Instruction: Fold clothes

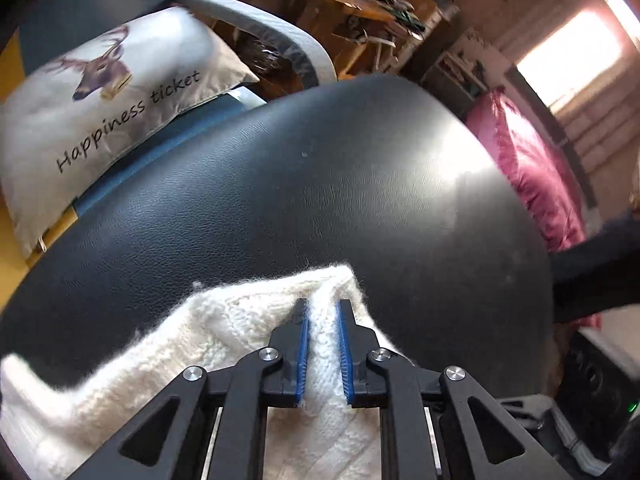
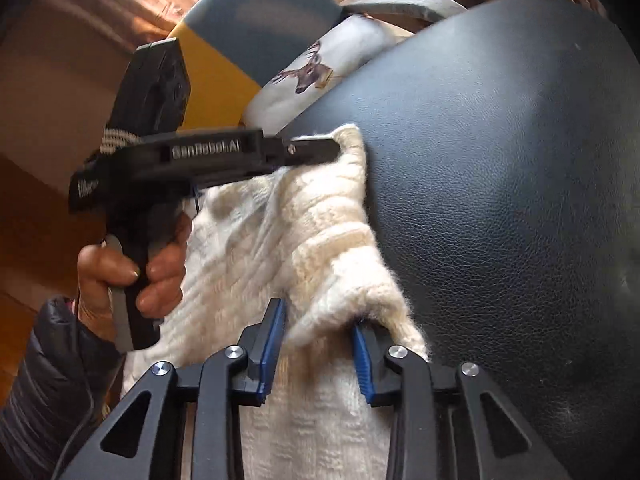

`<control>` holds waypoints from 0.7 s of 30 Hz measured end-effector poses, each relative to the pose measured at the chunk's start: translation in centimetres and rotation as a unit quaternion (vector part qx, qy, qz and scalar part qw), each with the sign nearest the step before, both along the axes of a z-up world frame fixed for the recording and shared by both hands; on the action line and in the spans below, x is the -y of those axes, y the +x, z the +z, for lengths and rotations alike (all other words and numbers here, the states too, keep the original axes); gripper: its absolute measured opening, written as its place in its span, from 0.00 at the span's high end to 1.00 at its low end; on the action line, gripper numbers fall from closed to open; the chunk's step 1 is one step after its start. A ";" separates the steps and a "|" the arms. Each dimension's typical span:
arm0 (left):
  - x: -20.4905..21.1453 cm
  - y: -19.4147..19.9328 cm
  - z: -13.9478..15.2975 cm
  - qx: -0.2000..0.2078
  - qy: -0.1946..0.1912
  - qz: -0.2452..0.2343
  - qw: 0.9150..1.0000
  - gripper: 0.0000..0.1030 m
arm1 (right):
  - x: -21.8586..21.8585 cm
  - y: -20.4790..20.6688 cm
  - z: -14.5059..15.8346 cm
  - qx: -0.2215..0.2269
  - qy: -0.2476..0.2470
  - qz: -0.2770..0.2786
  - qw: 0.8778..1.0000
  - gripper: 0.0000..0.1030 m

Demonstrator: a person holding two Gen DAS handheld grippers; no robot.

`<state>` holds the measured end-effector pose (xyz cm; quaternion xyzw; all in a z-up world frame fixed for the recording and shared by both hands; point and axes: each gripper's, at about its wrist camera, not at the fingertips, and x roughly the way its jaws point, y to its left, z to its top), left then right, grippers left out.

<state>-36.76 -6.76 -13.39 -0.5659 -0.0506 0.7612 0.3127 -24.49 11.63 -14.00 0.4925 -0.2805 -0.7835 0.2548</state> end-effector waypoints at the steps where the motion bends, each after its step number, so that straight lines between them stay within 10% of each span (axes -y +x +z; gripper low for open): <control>1: 0.6 0.1 0.4 0.004 0.006 0.013 1.000 0.73 | 0.1 0.1 0.1 -0.004 0.014 0.006 1.000 0.68; 10: 13.4 8.1 5.0 -0.030 0.053 0.197 0.978 0.50 | -0.6 -1.7 4.9 -0.103 0.141 0.035 0.984 0.67; 17: 29.3 19.2 3.2 -0.014 -0.024 0.388 0.921 0.48 | 5.4 -6.8 6.1 -0.112 0.184 0.144 0.966 0.67; 21: 34.7 23.8 1.0 0.028 -0.004 0.449 0.893 0.46 | 9.3 -8.5 5.4 -0.095 0.233 0.179 0.951 0.67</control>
